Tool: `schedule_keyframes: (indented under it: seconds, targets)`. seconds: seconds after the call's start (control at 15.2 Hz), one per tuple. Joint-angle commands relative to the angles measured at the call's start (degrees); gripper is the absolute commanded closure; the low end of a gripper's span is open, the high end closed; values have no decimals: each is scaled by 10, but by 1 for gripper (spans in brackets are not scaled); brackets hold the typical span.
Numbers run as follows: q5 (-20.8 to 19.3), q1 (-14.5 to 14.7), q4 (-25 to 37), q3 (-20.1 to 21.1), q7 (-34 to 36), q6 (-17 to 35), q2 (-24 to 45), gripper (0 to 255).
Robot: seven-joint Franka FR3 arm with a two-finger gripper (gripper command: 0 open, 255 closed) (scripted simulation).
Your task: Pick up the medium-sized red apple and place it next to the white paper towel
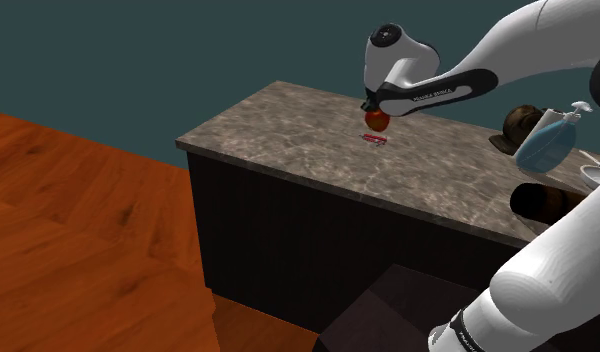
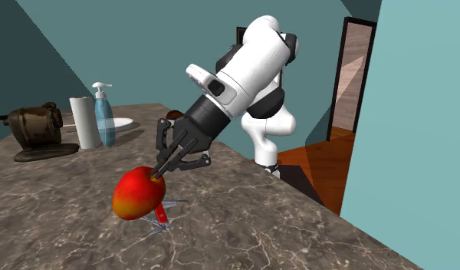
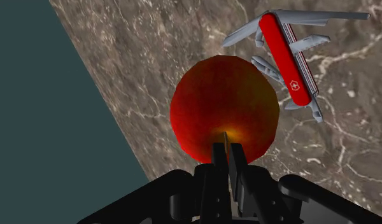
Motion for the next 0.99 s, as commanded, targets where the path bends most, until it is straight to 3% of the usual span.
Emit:
schedule_keyframes:
  seconds: [0.0,0.92]
  targets:
    - [9,1,9,1,-12,-9,-3,255]
    - [66,8,83,5,-93,-79,-22,255]
